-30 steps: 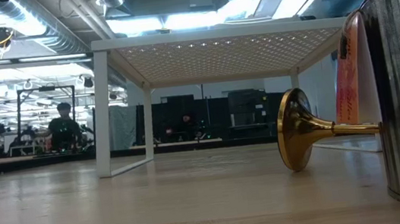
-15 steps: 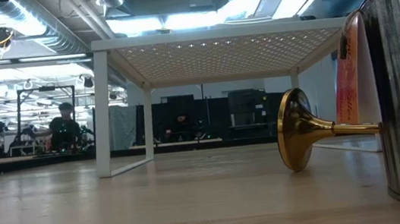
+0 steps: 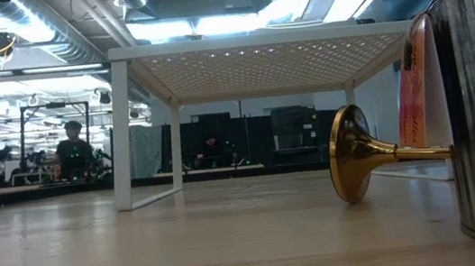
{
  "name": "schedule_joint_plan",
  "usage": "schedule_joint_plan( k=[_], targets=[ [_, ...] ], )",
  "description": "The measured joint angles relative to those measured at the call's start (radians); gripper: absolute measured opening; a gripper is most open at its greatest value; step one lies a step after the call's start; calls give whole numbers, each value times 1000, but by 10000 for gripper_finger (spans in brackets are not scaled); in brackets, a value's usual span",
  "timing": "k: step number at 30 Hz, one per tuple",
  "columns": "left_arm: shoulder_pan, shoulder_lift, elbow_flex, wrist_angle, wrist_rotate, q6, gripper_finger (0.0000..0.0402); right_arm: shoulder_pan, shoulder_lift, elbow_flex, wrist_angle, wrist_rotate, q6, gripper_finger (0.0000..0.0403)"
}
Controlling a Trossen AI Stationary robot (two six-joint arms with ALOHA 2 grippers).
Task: Pick & Place candle stick holders
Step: Put the right silver scented candle on the shelf
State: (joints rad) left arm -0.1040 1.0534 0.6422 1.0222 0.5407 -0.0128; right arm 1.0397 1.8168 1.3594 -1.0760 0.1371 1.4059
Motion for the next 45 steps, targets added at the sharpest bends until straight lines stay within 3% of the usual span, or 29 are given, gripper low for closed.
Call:
schedule_joint_plan(
  k=[24,45],
  targets=[
    [0,0,0,0,0,-1,218,-2,2,0,-13,13,-56,380],
    [0,0,0,0,2,-5,218,-31,53,0,-12,-67,-33,389]
  ],
)
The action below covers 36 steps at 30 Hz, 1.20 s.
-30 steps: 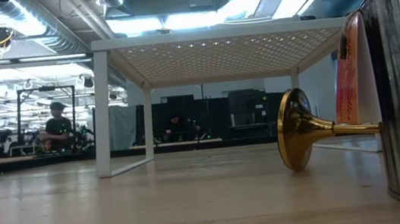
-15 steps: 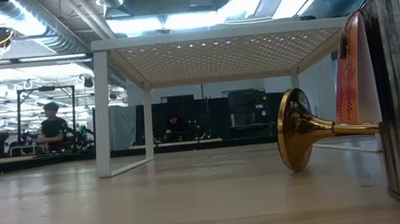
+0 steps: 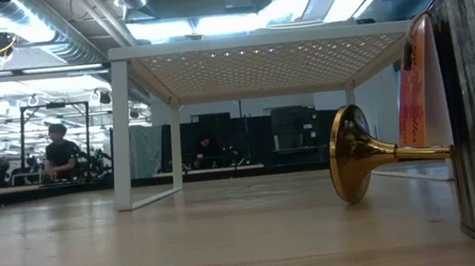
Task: Pick & Place candle stick holders
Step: Put the right silver scented candle on the shelf
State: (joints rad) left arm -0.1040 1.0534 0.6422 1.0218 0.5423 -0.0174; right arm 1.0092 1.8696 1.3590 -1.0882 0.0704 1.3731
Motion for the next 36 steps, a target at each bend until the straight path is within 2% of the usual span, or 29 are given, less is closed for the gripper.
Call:
schedule_joint_plan(
  k=[4,12,18,25,33,36],
  targets=[
    [0,0,0,0,0,0,218,0,19,-13,19,-8,0,389],
    [0,0,0,0,0,5,218,-2,27,-77,67,-106,8,390],
    [0,0,0,0,0,5,218,-5,28,-78,73,-113,46,389],
    [0,0,0,0,1,4,218,-11,28,-78,97,-124,80,361],
    [0,0,0,0,1,4,218,-44,28,-79,96,-238,112,361],
    [0,0,0,0,1,4,218,-59,30,-70,81,-243,105,361]
  ],
)
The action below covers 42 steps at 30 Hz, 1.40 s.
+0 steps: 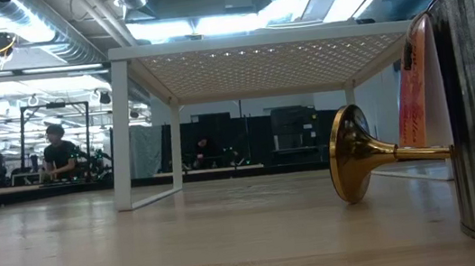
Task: Pick & Place candle stick holders
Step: Put the right silver scented candle on the shelf
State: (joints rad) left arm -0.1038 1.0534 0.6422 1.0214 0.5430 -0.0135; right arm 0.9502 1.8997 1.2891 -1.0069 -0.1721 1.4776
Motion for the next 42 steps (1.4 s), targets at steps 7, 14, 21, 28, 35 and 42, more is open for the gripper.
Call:
schedule_joint_plan(
  k=[7,14,21,28,35,42],
  targets=[
    [0,0,0,0,0,0,218,-25,0,69,-80,4,-42,359],
    [0,0,0,0,0,0,218,-51,0,221,-285,21,-91,359],
    [0,0,0,0,0,0,218,-87,-2,420,-503,127,-175,359],
    [0,0,0,-8,1,-15,218,-180,-7,531,-563,206,-382,359],
    [-8,0,0,-17,4,-52,218,-316,-11,542,-564,210,-639,359],
    [-43,0,0,-24,4,-52,218,-462,-11,542,-561,284,-879,358]
  ],
)
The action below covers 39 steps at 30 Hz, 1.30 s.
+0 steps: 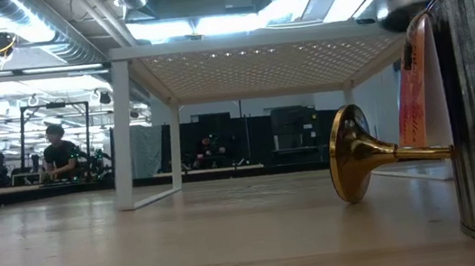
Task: Pick & Place candle stick holders
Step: Put the right silver scented candle on the shelf
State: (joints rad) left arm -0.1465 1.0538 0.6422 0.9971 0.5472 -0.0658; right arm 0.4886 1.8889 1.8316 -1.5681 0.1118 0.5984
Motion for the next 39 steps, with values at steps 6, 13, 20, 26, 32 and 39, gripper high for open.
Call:
schedule_joint_plan(
  k=[6,13,20,26,32,39],
  targets=[
    [-17,0,0,-1,-1,0,218,-83,0,88,-3,72,-150,358],
    [-18,0,0,-8,-2,-20,218,-137,0,228,-3,79,-271,358],
    [-29,0,0,-9,-2,-28,218,-228,12,241,-4,97,-358,358],
    [-35,0,0,-8,-1,-27,218,-304,42,241,-3,82,-430,358],
    [-35,0,0,-8,0,-26,218,-326,52,241,59,40,-484,358],
    [-35,0,0,-7,0,-19,218,-326,94,240,82,21,-513,358]
  ],
)
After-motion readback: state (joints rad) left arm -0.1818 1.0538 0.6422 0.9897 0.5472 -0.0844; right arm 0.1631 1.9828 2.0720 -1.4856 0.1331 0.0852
